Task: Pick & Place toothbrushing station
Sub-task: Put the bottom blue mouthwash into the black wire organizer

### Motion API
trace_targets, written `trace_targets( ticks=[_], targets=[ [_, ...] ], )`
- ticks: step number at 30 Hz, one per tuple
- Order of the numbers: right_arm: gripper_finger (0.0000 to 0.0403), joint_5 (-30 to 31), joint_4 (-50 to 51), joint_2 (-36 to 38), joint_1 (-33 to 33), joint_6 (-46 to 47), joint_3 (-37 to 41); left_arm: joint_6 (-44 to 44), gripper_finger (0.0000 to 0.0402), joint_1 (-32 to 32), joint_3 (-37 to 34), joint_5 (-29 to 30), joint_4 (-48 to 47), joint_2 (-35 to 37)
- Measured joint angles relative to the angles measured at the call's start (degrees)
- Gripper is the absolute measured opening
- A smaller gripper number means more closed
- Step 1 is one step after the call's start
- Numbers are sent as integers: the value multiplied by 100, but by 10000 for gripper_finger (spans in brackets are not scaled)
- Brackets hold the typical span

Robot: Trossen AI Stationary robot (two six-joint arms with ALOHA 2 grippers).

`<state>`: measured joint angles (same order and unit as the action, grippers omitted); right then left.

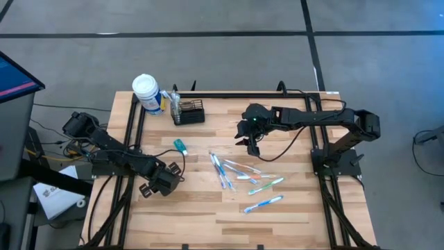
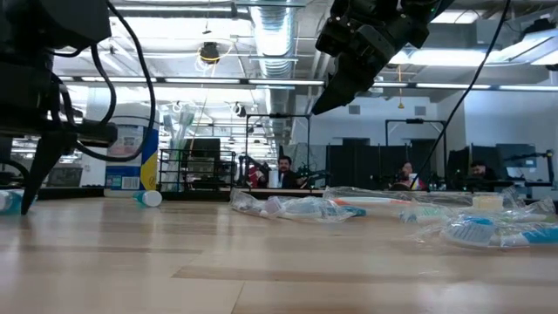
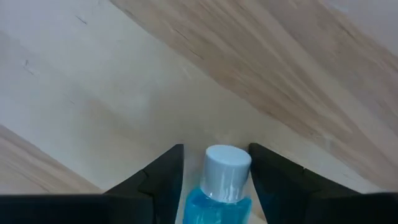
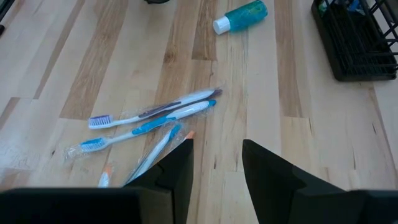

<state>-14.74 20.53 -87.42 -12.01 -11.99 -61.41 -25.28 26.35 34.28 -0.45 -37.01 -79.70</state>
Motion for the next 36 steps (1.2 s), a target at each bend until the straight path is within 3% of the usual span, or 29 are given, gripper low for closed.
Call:
trace_targets(
  ticks=[15, 32, 36],
  targets=[
    [127, 0, -7, 0, 0, 0, 0, 2, 91, 0, -262, -31, 127, 37],
    [127, 0, -24, 0, 0, 0, 0, 22, 88, 0, -304, 172, 336, 298],
    [127, 0, -44, 0, 0, 0, -2, 174, 88, -22, -302, 760, 603, 523]
  ],
)
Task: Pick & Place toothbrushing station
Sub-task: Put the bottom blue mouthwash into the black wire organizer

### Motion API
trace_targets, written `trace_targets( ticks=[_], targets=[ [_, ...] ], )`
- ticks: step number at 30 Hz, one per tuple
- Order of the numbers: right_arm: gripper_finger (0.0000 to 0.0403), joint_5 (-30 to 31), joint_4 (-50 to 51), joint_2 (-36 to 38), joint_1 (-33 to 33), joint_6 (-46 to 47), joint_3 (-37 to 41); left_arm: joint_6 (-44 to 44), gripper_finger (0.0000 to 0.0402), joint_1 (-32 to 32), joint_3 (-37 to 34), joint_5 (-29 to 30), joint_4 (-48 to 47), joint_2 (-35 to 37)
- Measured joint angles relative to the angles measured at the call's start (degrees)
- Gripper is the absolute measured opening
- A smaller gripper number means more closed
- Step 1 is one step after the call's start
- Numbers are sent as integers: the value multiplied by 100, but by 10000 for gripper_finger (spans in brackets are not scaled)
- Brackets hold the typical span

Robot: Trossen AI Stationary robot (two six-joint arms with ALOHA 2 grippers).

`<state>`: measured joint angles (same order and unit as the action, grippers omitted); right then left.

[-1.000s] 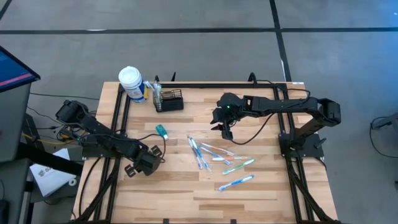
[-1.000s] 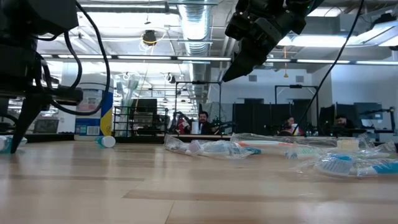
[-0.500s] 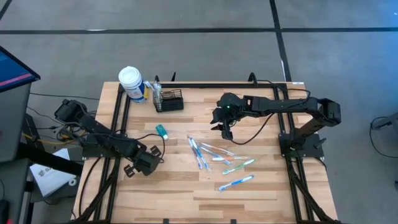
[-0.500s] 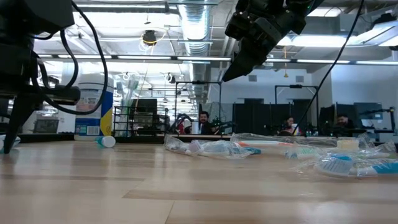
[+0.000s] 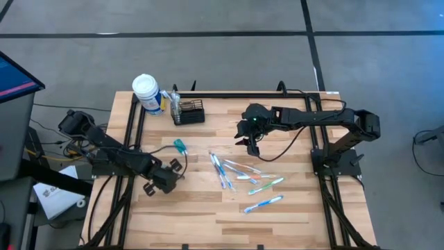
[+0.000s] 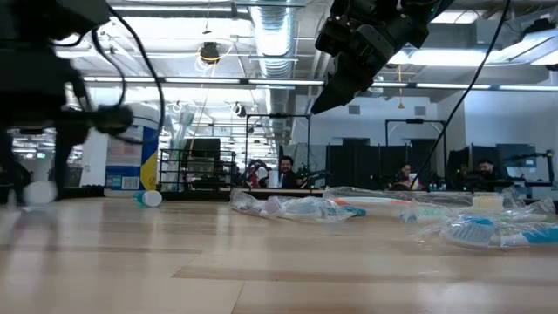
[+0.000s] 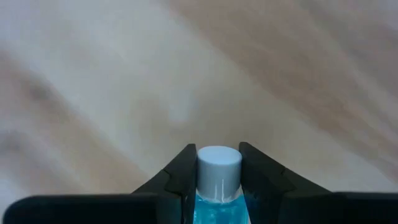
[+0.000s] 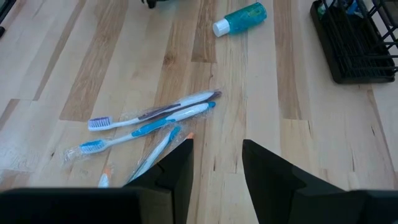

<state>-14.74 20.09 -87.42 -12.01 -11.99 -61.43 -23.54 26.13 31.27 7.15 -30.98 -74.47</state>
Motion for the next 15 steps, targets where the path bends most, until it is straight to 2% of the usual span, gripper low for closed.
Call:
trace_targets(
  ticks=[9, 15],
  targets=[
    [127, 0, -3, 0, 0, 0, 0, 201, 90, -177, -2, 631, 621, 353],
    [127, 0, -2, 0, 0, 0, 0, 308, 90, -530, -37, 1009, 1352, 589]
  ],
)
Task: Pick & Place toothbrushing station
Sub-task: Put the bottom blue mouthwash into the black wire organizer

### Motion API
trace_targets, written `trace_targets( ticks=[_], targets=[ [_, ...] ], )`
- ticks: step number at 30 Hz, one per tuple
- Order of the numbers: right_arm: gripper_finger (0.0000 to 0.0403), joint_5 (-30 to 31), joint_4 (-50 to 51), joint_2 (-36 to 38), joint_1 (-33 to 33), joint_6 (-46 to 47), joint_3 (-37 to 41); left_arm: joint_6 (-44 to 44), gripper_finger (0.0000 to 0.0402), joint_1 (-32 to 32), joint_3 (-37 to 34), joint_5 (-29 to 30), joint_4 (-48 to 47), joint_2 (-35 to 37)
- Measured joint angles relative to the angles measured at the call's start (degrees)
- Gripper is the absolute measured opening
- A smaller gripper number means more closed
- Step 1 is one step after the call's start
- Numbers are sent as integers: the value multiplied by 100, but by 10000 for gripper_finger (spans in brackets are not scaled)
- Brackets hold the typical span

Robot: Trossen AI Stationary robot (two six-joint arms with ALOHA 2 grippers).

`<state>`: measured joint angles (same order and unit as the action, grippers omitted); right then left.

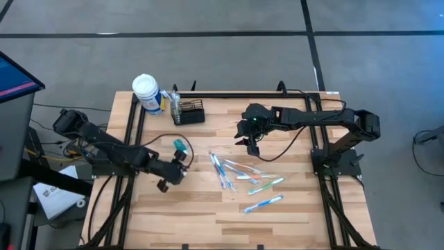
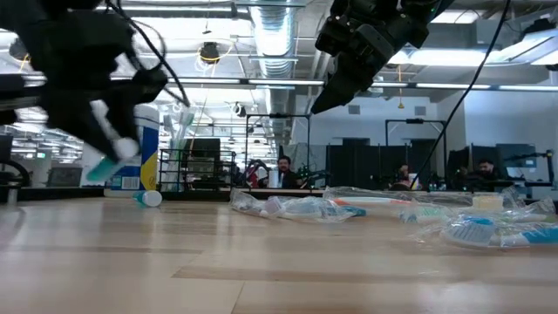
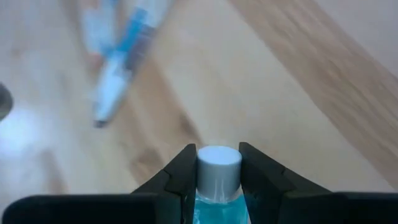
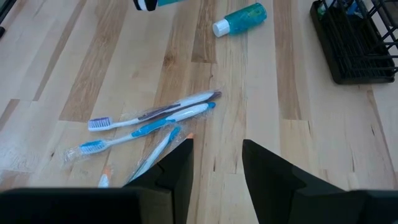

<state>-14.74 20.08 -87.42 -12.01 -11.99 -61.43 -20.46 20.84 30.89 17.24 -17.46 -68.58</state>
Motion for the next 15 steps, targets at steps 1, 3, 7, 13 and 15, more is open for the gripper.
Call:
trace_targets(
  ticks=[1, 3, 7, 13, 15],
  targets=[
    [127, 0, -2, 0, 0, 0, 0, 60, 91, -86, -21, 74, 130, 40],
    [127, 0, 0, 0, 0, 0, 0, 244, 91, -261, -85, 231, 344, 145],
    [127, 0, -2, 0, 0, 0, 0, 565, 91, -658, -246, 708, 1011, 413],
    [127, 0, 0, 0, 0, 0, 0, 748, 92, -1284, -800, 981, 2699, 825],
    [127, 0, 0, 0, 0, 0, 0, 747, 92, -1478, -1023, 982, 3284, 927]
  ],
)
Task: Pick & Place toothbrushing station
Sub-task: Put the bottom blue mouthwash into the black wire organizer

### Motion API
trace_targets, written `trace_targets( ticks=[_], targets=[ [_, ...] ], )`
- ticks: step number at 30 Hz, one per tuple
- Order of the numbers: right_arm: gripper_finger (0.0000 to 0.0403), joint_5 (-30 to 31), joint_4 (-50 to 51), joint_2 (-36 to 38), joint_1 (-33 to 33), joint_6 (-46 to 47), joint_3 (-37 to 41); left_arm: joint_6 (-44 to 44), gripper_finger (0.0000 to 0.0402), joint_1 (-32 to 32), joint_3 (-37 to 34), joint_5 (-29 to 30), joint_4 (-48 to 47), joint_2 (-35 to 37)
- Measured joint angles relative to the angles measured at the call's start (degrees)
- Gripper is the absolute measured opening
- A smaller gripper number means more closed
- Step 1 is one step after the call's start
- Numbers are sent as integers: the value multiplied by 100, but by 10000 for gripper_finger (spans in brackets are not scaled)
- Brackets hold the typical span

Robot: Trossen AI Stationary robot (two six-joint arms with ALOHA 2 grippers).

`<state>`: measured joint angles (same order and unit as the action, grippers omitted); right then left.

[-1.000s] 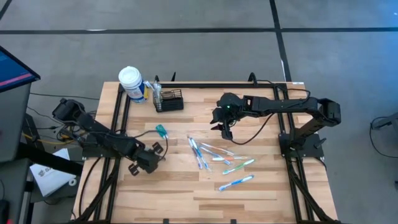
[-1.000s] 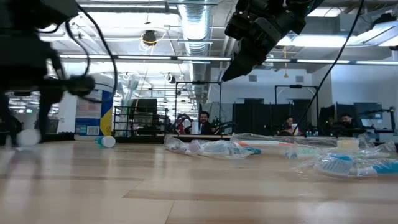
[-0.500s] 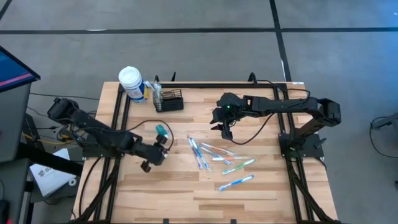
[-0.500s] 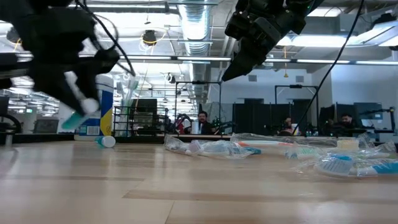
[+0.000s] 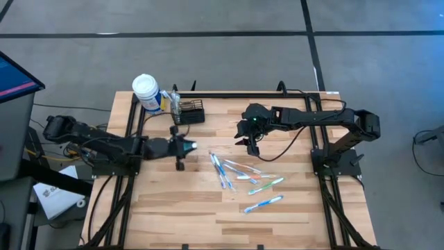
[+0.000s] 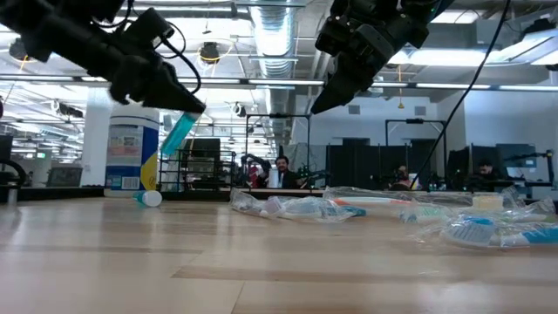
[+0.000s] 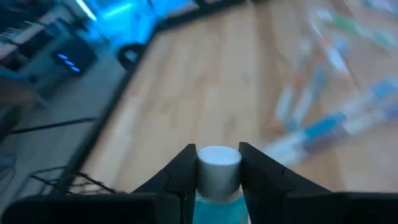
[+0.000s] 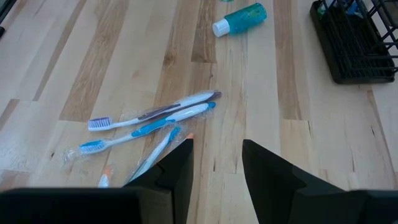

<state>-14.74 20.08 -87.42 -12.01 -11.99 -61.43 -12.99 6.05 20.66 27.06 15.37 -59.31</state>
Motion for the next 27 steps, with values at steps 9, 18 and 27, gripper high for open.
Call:
trace_targets(
  ticks=[9, 18, 27],
  targets=[
    [127, 2, -168, 0, 0, 0, 0, 130, 92, -687, -857, 354, 2790, 64],
    [127, 2, -243, 0, -50, -23, 0, 597, 92, -1028, -1059, 1061, 3635, 66],
    [127, 7, -299, 0, -52, -72, 0, 871, 89, -1477, -1059, 1235, 4172, -70]
  ],
)
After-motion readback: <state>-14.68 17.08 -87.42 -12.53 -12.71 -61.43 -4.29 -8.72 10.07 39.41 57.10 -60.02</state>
